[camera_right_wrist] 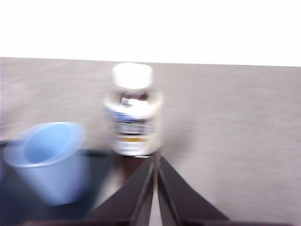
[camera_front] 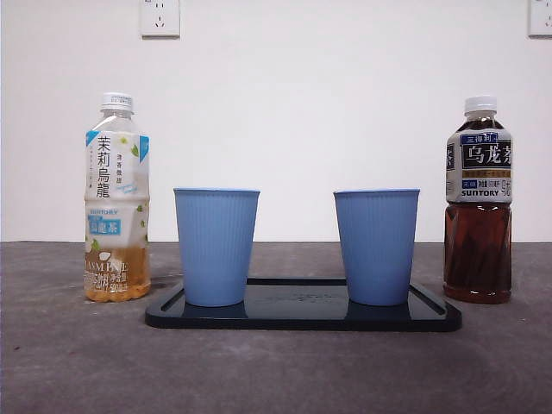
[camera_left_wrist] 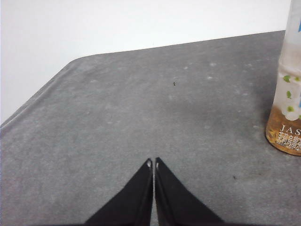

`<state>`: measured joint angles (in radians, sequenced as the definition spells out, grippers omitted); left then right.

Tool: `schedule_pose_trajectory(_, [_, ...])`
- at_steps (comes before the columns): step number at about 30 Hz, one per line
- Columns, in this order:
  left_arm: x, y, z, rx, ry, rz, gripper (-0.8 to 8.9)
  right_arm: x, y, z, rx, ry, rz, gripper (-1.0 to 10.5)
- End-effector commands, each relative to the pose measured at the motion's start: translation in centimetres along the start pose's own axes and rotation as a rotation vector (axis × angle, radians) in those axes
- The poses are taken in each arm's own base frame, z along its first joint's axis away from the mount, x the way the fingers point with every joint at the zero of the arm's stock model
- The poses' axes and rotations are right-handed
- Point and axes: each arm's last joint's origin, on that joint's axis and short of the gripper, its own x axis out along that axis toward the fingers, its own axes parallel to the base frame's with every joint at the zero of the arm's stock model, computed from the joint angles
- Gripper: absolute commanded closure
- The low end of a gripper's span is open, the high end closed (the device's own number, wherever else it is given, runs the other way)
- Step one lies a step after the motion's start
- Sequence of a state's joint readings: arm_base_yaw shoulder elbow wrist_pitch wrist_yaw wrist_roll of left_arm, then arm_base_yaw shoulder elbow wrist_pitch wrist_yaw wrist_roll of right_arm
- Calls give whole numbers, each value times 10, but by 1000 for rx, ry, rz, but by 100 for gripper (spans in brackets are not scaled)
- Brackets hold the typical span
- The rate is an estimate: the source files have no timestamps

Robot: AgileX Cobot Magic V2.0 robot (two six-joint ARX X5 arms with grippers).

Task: Pour the drink into the cup

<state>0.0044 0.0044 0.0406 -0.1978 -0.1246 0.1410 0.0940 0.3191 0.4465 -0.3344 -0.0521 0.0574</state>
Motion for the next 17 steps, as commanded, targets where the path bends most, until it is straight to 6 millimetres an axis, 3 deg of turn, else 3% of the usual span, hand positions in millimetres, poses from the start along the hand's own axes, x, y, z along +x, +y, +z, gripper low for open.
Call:
schedule_pose_trajectory(1, [1,-1,-5,7,24,-2,806,3,-6,-14,-33,-58,-53,935])
schedule_pose_trajectory(8, [1,-1,-6,7,25,-2,806,7,-15,-50,-33,-170,-122,935])
schedule_pose_trajectory(17, [1,-1,-6,7,25,-2,806,14,-18,-83,-27,-154,-165,935])
